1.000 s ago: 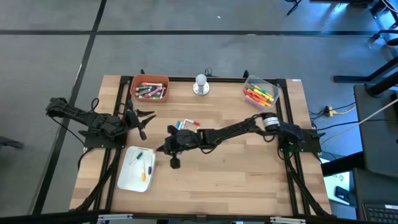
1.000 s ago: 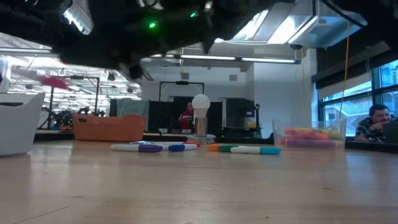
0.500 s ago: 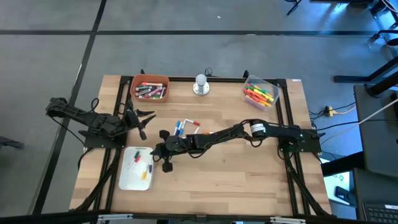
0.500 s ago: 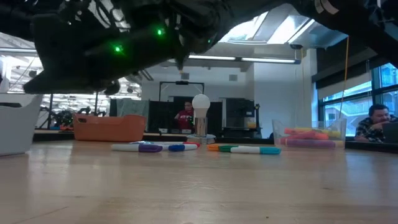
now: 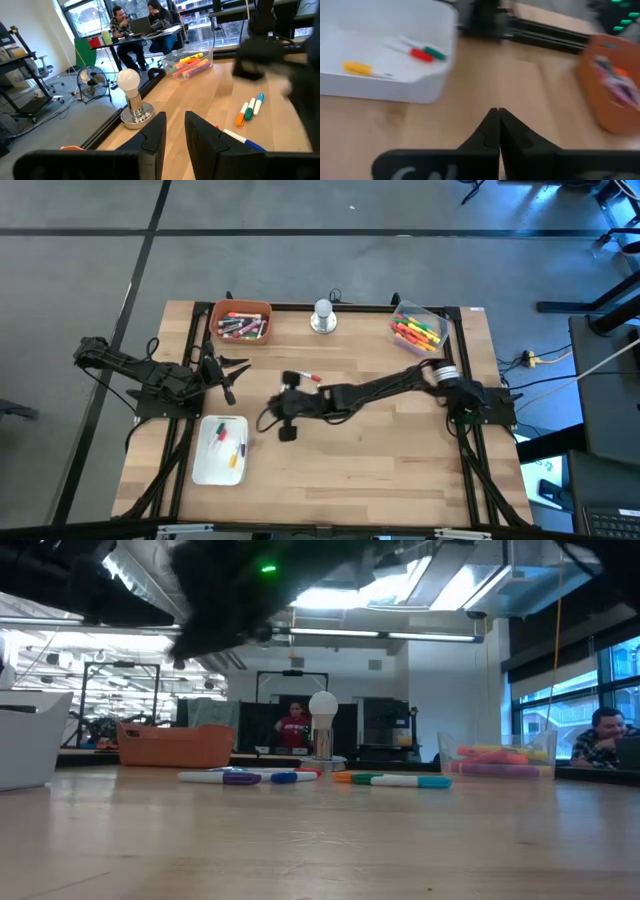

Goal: Pick & Place Markers
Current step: Put the small light blue highlighter pen into the white bin

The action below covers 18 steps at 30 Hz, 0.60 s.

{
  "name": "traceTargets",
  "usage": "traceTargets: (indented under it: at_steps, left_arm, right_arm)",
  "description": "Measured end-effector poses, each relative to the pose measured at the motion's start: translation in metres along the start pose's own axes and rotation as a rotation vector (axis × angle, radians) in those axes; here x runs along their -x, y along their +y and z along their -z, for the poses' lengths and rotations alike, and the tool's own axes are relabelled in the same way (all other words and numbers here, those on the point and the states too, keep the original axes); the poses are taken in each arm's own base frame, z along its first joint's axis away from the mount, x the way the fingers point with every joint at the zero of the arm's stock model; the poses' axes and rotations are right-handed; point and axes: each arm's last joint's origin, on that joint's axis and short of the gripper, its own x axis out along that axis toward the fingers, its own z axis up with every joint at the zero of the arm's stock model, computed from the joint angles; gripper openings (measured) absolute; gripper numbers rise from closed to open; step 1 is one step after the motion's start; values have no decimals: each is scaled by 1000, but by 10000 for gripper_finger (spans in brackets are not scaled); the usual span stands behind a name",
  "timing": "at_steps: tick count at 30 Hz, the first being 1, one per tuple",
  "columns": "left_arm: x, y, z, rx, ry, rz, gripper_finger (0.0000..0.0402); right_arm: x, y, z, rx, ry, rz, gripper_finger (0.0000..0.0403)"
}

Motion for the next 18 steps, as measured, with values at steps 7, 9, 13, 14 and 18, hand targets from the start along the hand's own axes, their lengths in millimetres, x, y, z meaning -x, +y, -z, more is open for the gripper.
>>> traceTargets:
  at_steps: [7, 9, 13, 14, 18]
  left_arm:
    - [0, 0, 0, 0, 0, 0, 70]
    - [0, 0, 0, 0, 0, 0, 69]
    - [0, 0, 0, 0, 0, 0, 66]
    - [0, 0, 0, 0, 0, 0, 66]
    - [0, 0, 0, 0, 0, 0, 68]
  right_arm:
    - [69, -21, 47, -148, -73, 70, 0]
    - [85, -25, 62, -197, -63, 67, 0]
    - [106, -23, 90, -256, -9, 60, 0]
    - [109, -22, 95, -260, -2, 61, 0]
    - [118, -21, 104, -277, 10, 50, 0]
